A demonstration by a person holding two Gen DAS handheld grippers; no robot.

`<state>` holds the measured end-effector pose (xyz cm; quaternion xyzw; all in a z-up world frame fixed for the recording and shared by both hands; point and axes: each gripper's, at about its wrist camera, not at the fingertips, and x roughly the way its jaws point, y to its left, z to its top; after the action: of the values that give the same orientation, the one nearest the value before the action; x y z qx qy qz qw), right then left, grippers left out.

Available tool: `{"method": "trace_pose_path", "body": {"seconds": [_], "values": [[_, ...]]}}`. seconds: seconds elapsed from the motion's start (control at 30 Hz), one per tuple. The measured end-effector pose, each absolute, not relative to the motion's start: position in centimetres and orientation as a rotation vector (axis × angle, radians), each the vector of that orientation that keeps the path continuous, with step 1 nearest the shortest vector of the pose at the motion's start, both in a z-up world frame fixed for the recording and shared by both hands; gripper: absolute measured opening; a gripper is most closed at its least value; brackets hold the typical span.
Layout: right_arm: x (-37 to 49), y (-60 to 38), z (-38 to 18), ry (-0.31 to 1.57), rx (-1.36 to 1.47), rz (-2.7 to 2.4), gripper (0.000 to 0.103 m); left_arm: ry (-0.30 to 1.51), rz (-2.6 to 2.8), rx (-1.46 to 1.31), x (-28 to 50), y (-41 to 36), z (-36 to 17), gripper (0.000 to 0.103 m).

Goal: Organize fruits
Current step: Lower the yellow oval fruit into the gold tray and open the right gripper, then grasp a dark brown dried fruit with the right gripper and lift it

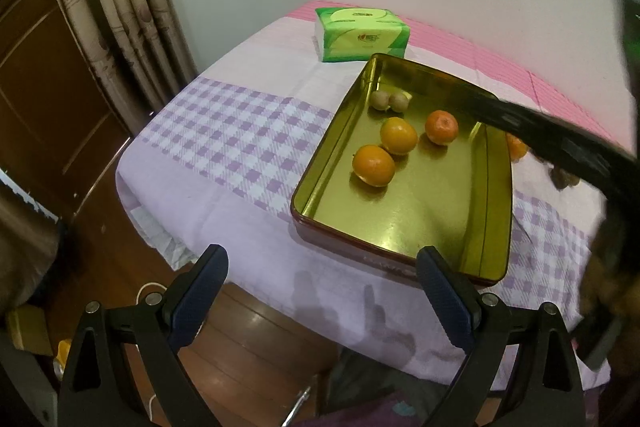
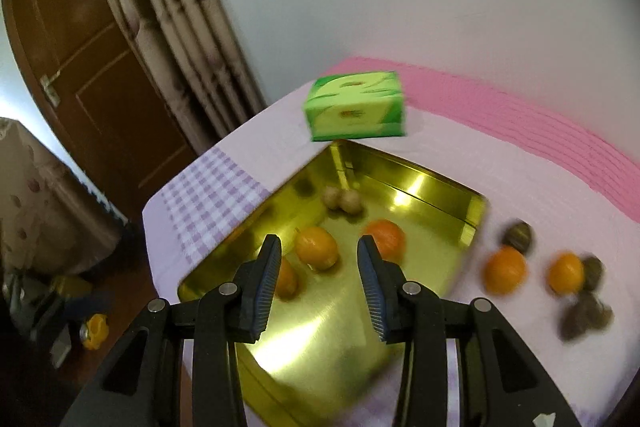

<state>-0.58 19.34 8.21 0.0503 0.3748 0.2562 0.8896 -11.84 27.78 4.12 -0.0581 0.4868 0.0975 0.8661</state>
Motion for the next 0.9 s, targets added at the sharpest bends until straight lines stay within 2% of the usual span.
{"method": "trace_pose_path", "body": {"seconds": [0.17,0.37,0.53,0.9], "values": [[-4.7,11.8,7.4,0.749,0.057,0.36,0.038,1.004,0.18,-0.1,-12.0,27.0,4.5,0.095],[-4.7,4.6,5.4,0.784,0.028,0.183,0.039,0.981,0.132,-0.049,-12.4,25.2,4.9,0.095],[-2.4,4.2,4.4,0.804,-0.023,0.184,0.048,0.957,0.12,0.017,-12.6,23.7,5.1,0.095],[2.6,4.9,0.4,0.936,-0.123,0.226,0.048,0.951,0.103,0.082,-12.5,22.3,4.6,0.095]]}}
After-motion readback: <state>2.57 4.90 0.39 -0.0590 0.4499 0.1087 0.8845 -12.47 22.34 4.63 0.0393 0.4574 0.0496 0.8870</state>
